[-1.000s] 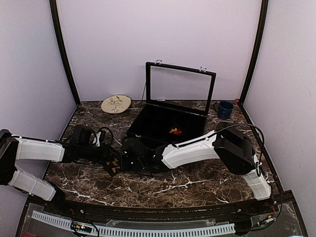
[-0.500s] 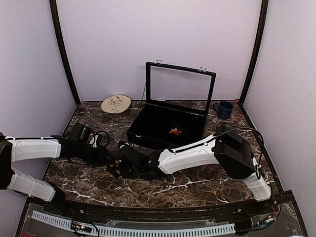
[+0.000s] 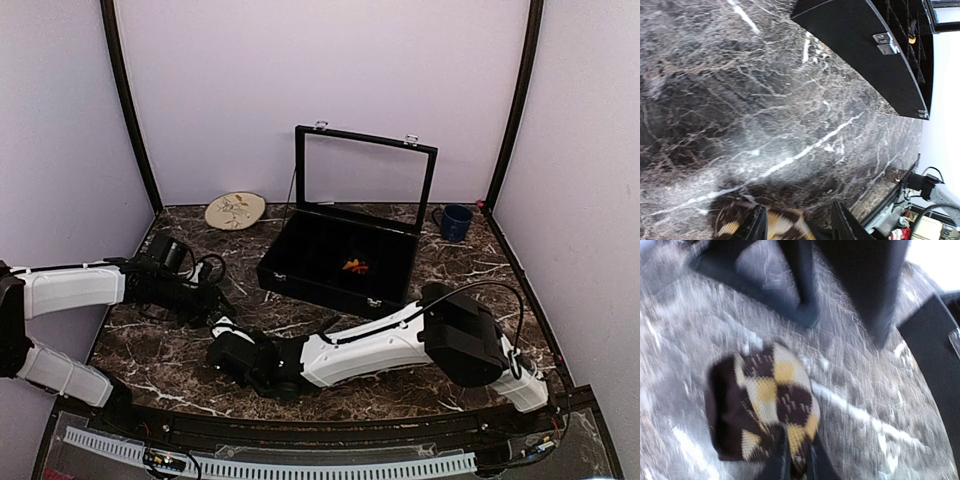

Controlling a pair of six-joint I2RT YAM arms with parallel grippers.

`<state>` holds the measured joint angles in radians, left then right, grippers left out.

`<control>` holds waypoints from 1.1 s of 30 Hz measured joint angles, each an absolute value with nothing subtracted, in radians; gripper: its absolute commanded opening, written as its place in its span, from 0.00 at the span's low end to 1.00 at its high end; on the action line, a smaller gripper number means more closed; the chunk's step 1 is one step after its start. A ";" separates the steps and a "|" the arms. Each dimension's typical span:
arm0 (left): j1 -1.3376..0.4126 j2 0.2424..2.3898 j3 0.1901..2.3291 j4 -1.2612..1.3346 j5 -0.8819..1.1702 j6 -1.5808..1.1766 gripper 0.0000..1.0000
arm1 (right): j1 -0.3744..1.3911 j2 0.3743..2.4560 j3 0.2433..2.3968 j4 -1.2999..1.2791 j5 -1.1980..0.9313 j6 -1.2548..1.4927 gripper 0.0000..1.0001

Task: Roll the socks
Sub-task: Roll the sock at the center of the board.

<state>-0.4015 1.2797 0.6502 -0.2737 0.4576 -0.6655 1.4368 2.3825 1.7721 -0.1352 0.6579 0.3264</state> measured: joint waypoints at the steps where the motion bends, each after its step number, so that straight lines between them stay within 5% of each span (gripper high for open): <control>1: -0.401 1.291 0.664 -0.280 0.470 -0.665 0.47 | 1.448 2.387 1.777 -0.135 0.677 0.300 0.00; 17: -0.377 1.386 0.754 -0.471 0.712 -0.587 0.52 | 1.518 2.444 1.769 -0.073 0.939 -0.020 0.00; 20: -0.377 1.385 0.753 -0.499 0.751 -0.577 0.66 | 1.518 2.444 1.745 -0.041 0.965 -0.072 0.00; 33: -0.377 1.319 0.691 -0.578 0.830 -0.548 0.72 | 1.519 2.445 1.736 0.027 0.992 -0.141 0.00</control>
